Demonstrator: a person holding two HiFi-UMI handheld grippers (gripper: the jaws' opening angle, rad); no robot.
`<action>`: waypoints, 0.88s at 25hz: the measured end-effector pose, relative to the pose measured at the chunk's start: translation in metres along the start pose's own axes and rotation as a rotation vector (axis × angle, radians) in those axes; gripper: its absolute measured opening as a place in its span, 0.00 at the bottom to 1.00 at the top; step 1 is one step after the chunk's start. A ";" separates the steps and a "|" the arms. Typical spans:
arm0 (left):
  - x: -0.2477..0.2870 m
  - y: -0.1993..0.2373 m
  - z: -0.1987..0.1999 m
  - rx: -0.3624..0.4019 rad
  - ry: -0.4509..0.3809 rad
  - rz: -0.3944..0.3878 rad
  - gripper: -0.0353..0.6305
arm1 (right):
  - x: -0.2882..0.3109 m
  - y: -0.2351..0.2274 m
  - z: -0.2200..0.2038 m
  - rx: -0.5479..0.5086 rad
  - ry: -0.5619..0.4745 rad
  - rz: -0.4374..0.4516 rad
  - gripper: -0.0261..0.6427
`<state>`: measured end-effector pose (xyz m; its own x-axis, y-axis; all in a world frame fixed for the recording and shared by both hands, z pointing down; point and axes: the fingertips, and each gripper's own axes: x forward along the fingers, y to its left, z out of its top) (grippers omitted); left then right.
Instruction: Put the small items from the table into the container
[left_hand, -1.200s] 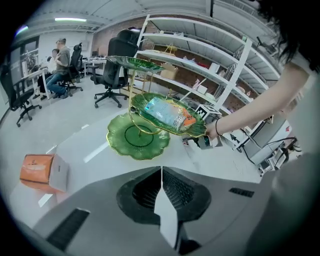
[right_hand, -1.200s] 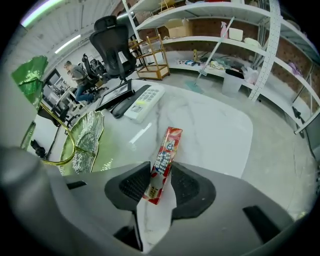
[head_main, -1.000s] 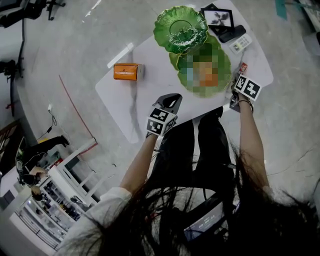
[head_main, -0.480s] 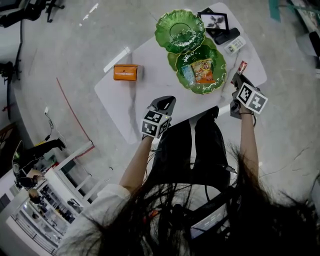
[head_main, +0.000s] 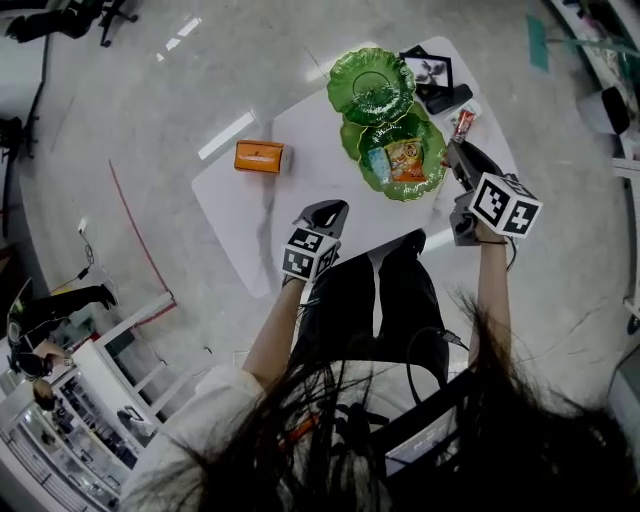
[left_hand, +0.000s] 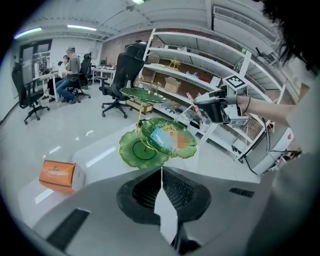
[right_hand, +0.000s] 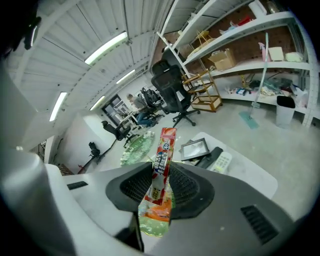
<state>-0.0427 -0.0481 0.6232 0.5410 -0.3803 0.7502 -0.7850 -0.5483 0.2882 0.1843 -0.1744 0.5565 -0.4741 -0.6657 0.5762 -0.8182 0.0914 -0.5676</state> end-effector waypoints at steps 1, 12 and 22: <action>-0.003 0.002 0.003 -0.004 -0.005 0.003 0.07 | 0.003 0.015 0.006 -0.013 0.006 0.024 0.21; -0.054 0.024 0.060 0.000 -0.103 0.019 0.07 | 0.079 0.133 0.031 -0.183 0.132 0.108 0.21; -0.103 0.066 0.066 -0.019 -0.128 0.061 0.07 | 0.150 0.139 0.024 -0.296 0.316 0.024 0.21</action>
<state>-0.1307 -0.0945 0.5255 0.5254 -0.5046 0.6851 -0.8225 -0.5074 0.2570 0.0073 -0.2793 0.5505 -0.5325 -0.4057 0.7428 -0.8421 0.3427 -0.4165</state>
